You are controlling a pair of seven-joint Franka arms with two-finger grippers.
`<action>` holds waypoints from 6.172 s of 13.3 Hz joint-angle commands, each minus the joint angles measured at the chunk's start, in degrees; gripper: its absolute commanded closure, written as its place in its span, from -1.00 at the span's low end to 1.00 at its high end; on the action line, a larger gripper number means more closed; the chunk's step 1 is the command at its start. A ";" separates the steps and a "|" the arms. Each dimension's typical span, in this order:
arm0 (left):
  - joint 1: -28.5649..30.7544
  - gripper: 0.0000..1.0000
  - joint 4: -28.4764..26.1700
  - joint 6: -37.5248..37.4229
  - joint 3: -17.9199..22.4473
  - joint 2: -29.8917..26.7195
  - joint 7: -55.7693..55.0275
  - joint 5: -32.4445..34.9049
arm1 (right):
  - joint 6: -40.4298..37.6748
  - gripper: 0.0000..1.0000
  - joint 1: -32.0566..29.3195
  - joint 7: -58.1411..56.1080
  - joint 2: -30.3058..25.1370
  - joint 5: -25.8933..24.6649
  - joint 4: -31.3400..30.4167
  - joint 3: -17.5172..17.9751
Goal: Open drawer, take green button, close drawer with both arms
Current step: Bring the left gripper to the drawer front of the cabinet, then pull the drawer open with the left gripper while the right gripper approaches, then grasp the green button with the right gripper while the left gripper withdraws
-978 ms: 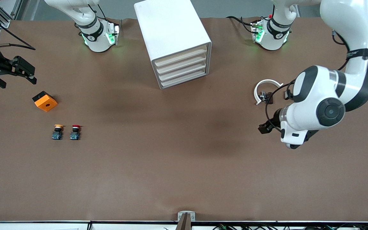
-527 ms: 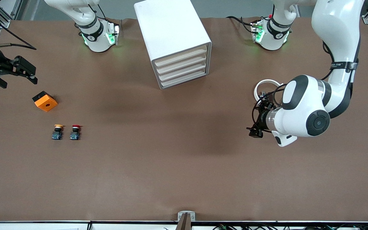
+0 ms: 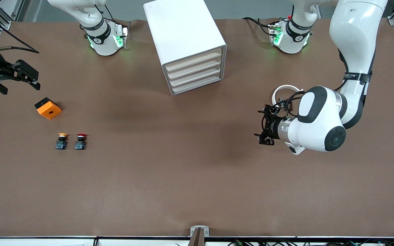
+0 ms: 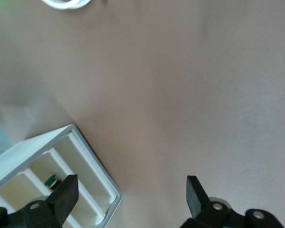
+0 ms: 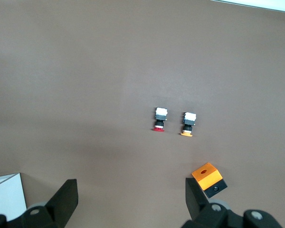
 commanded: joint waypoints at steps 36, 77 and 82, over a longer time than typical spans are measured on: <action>-22.67 -0.16 -1.74 -7.84 -0.04 19.66 -23.03 -24.66 | -0.07 -1.00 0.06 -0.34 0.49 -0.21 2.24 -0.45; -12.13 -1.00 15.48 -3.70 33.95 8.67 3.94 -21.77 | 20.31 -1.00 46.64 94.40 35.90 7.78 7.33 -0.19; -11.96 -1.00 15.31 -3.79 36.61 3.67 18.39 -8.78 | 22.08 -1.00 48.05 94.49 38.89 8.93 6.98 -0.19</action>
